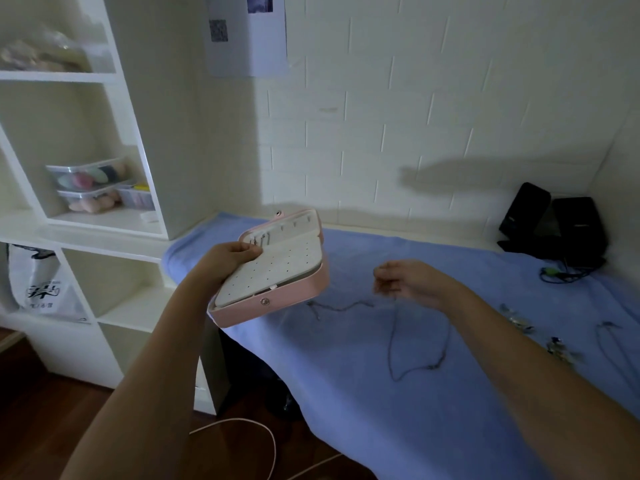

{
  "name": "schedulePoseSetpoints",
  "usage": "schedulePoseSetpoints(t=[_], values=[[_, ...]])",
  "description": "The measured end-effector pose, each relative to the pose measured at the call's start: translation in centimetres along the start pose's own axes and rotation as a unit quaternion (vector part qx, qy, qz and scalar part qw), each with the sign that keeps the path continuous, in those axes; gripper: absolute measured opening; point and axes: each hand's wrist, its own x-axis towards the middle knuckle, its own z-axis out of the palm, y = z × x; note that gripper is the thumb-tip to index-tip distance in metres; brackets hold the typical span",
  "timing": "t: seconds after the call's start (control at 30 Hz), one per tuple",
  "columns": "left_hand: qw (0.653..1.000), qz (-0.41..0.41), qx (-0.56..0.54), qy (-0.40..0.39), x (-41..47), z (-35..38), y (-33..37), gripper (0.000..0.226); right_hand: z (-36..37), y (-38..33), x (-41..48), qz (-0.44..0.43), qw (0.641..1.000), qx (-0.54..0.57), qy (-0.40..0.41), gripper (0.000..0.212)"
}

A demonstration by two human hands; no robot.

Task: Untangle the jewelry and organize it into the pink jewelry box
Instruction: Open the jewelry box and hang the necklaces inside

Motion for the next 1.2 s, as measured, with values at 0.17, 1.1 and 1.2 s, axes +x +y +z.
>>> schedulePoseSetpoints(t=[0.17, 1.1, 1.2], values=[[0.999, 0.013, 0.032, -0.008, -0.7, 1.4, 1.1, 0.025, -1.7, -1.9, -2.7, 0.000, 0.995, 0.099, 0.027, 0.017], [0.997, 0.028, 0.025, -0.073, -5.7, 13.8, 2.4, 0.021, -9.6, 2.2, -18.1, 0.193, 0.809, -0.553, 0.059, 0.026], [0.997, 0.028, -0.010, -0.070, -5.4, 14.3, 1.4, 0.019, -8.4, 2.1, -16.5, 0.077, 0.821, -0.557, 0.103, 0.015]])
